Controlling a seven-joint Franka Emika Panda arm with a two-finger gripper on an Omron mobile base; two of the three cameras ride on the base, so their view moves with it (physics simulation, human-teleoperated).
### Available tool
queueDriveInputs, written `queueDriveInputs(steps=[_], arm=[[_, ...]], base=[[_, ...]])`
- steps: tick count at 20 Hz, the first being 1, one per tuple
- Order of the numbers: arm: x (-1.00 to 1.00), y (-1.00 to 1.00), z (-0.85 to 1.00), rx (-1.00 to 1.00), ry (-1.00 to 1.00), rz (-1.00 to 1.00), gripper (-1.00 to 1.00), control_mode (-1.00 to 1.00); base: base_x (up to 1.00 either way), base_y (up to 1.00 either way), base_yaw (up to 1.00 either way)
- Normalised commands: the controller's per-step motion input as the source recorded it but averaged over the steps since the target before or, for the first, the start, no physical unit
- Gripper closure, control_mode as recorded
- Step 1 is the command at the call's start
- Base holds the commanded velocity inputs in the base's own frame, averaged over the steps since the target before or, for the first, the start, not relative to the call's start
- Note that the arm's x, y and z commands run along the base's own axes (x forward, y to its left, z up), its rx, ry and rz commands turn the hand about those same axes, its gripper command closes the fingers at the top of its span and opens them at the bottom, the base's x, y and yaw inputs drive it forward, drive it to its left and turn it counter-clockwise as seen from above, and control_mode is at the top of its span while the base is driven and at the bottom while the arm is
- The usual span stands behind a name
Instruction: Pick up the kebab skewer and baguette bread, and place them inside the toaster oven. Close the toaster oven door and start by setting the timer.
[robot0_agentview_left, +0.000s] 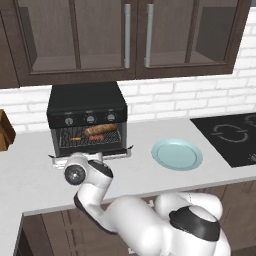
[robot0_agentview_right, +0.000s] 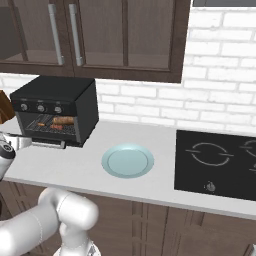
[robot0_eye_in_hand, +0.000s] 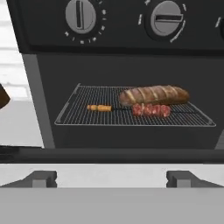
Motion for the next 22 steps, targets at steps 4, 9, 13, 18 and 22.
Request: queueDriveInputs(steps=[4, 9, 13, 18, 22], arm=[[0.24, 0.00, 0.17, 0.00, -0.02, 0.00, -1.00, -1.00], [0.13, 0.00, 0.09, 0.00, 0.00, 0.00, -1.00, -1.00], [-0.11, 0.00, 0.12, 0.00, 0.00, 0.01, -1.00, -1.00], [-0.53, 0.00, 0.18, 0.00, 0.00, 0.00, -1.00, -1.00], [-0.96, 0.00, -0.09, 0.00, 0.07, 0.00, -1.00, -1.00]], base=[[0.00, 0.00, 0.00], [0.00, 0.00, 0.00], [0.00, 0.00, 0.00], [0.00, 0.00, 0.00], [0.00, 0.00, 0.00]])
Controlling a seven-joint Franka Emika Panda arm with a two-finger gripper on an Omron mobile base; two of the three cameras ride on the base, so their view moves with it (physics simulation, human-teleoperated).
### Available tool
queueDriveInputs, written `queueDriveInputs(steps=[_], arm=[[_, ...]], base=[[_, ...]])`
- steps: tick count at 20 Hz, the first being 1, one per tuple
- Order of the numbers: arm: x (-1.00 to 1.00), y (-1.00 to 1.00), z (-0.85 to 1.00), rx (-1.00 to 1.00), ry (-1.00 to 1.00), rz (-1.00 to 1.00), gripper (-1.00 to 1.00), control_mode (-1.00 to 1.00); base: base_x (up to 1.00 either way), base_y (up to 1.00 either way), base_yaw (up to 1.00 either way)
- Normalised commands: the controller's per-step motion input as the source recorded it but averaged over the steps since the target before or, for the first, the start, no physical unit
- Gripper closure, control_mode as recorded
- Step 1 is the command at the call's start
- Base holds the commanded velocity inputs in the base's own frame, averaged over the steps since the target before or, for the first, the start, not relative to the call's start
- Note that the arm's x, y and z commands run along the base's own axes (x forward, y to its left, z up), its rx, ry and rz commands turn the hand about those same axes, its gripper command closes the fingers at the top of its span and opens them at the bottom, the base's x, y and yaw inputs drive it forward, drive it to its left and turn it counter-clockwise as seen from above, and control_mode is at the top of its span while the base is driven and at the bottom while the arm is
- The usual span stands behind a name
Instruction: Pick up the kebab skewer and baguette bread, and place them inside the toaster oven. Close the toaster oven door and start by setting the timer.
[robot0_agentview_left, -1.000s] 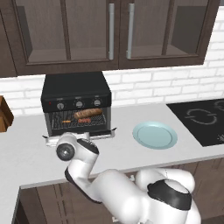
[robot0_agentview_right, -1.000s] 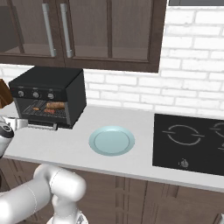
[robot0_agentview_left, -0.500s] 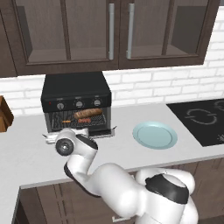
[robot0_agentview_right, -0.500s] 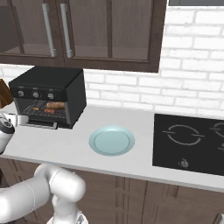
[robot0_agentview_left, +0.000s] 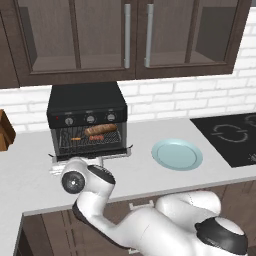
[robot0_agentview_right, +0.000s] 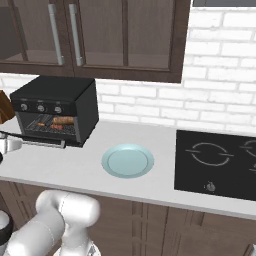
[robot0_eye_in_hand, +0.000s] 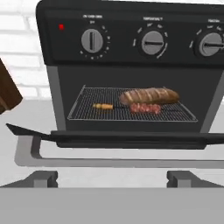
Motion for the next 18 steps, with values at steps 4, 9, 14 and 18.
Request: queueDriveInputs(steps=[4, 9, 14, 18], arm=[[-0.24, -0.06, -0.41, 0.00, 0.11, 0.00, -1.00, -1.00], [0.26, -0.05, -0.41, 0.00, 0.01, 0.00, -1.00, -1.00], [0.33, -0.01, -0.27, 0.00, -0.04, 0.00, -1.00, -1.00], [0.32, 0.00, 0.00, 0.00, -0.09, 0.00, -1.00, -1.00]], base=[[0.00, 0.00, 0.00], [0.00, 0.00, 0.00], [0.00, 0.00, 0.00], [0.00, 0.00, 0.00]])
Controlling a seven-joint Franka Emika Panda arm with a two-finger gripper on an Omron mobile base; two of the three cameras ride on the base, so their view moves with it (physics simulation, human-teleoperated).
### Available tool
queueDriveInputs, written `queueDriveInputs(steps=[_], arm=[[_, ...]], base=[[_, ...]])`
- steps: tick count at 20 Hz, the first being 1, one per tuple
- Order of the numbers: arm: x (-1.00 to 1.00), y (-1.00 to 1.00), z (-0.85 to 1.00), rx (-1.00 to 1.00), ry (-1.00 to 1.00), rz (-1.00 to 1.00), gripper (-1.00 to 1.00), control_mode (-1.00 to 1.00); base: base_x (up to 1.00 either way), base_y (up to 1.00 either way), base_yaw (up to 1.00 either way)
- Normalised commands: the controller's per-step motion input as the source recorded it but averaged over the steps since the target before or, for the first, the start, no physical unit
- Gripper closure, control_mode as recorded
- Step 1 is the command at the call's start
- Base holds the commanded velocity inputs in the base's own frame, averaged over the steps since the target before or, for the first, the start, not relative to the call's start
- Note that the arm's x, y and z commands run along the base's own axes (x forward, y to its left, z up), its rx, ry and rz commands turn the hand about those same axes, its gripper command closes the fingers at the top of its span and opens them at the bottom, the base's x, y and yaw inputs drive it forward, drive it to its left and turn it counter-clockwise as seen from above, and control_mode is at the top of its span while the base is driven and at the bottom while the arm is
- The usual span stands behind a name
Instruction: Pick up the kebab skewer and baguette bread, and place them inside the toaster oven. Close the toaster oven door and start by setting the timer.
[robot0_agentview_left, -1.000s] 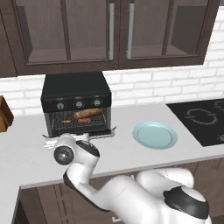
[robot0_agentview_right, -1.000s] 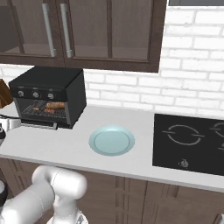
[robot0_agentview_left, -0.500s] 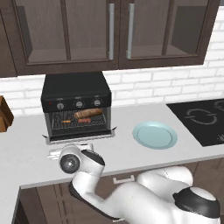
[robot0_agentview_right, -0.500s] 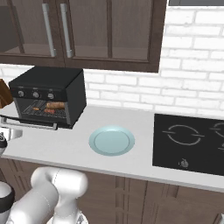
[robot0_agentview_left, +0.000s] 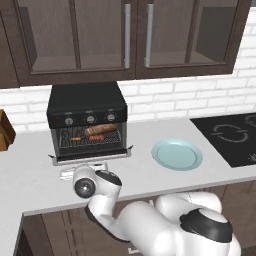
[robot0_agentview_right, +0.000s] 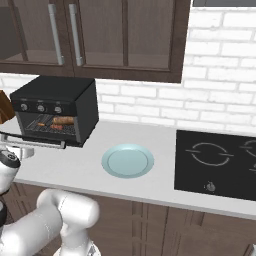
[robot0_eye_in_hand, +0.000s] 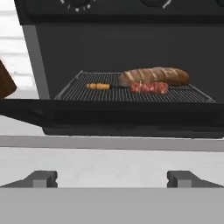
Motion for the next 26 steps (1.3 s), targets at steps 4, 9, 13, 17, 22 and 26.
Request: queueDriveInputs(steps=[4, 9, 13, 17, 22, 26], arm=[[0.37, -0.04, 0.00, 0.00, -0.06, 0.00, -1.00, -1.00], [0.45, -0.05, 0.00, 0.00, -0.01, 0.00, -1.00, -1.00], [0.51, -0.04, 0.02, 0.00, 0.00, 0.00, -1.00, -1.00], [0.51, -0.01, 0.17, 0.01, -0.01, 0.00, -1.00, -1.00], [0.50, 0.00, 0.21, 0.02, -0.02, 0.00, -1.00, -1.00], [0.45, 0.00, 0.16, 0.00, -0.01, 0.00, -1.00, -1.00]], base=[[0.00, 0.00, 0.00], [0.00, 0.00, 0.00], [0.00, 0.00, 0.00], [0.00, 0.00, 0.00], [0.00, 0.00, 0.00], [0.00, 0.00, 0.00]])
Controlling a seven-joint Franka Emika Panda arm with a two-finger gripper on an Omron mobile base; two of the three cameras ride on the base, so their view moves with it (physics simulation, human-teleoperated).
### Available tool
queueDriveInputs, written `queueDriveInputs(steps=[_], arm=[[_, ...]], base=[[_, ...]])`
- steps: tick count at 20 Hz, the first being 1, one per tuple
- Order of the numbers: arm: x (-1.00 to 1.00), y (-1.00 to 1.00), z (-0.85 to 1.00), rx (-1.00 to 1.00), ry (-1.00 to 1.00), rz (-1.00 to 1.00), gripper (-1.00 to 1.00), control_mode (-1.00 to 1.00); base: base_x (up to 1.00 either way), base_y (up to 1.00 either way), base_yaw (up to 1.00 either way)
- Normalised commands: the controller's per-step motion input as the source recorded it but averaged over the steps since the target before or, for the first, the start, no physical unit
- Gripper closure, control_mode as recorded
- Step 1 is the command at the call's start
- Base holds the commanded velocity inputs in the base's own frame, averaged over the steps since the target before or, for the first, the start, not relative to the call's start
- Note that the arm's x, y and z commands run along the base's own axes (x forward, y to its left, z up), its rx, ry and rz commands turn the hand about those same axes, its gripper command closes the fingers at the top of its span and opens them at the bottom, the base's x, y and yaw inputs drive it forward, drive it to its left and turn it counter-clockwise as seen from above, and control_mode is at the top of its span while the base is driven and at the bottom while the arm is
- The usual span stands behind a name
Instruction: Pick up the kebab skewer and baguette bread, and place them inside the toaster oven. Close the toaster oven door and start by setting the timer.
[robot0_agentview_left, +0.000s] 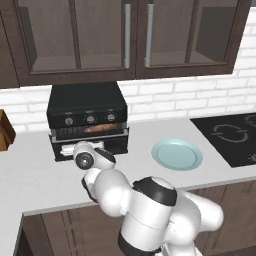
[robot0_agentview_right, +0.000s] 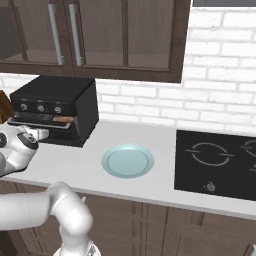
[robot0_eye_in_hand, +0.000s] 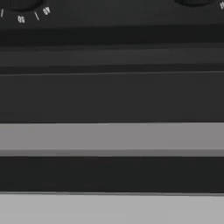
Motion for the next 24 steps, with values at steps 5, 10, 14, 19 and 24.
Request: queueDriveInputs(steps=[5, 10, 14, 19, 24], arm=[[0.42, 0.00, 0.04, 0.00, -0.06, 0.00, -1.00, -1.00], [0.30, 0.00, 0.01, 0.00, -0.01, 0.00, -1.00, -1.00], [-0.07, 0.00, 0.09, 0.00, 0.00, 0.00, -1.00, -1.00], [-0.33, 0.17, 0.36, 0.00, 0.00, 0.00, -1.00, -1.00], [-0.24, 0.23, 0.60, 0.00, 0.00, 0.00, -1.00, -1.00]], base=[[0.00, 0.00, 0.00], [0.00, 0.00, 0.00], [0.00, 0.00, 0.00], [0.00, 0.00, 0.00], [0.00, 0.00, 0.00]])
